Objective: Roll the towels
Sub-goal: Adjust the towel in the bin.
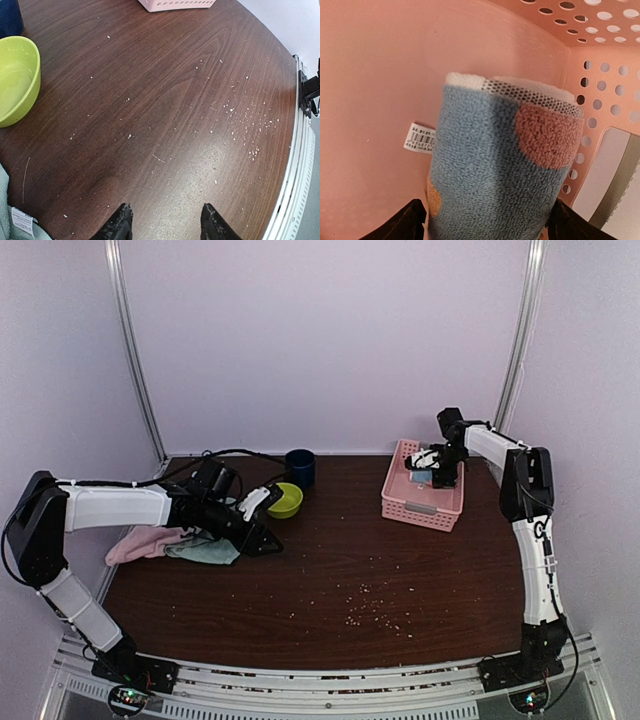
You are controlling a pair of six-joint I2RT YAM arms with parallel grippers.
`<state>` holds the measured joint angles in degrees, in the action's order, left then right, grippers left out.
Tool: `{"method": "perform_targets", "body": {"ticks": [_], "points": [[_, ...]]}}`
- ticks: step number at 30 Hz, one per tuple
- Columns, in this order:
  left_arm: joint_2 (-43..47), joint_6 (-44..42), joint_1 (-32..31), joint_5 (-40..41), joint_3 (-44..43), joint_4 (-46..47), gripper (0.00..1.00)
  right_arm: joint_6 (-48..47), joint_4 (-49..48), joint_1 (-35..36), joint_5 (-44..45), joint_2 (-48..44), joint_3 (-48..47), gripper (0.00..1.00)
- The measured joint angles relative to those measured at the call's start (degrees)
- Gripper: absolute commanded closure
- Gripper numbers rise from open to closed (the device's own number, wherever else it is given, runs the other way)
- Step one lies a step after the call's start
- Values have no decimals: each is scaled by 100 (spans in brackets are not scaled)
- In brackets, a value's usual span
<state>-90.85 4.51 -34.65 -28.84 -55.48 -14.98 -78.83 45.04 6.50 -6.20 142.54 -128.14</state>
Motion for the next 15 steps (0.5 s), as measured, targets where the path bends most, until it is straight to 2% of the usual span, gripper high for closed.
{"method": "perform_targets", "body": {"ticks": [4,7,15], "points": [[0,0,0,-15,0,0,52,184,133,0,-138,-26,0,18],[2,0,0,-22,0,0,52,350,164,0,-223,-79,0,23],[2,0,0,-57,0,0,52,699,-284,0,13,-83,0,25]]}}
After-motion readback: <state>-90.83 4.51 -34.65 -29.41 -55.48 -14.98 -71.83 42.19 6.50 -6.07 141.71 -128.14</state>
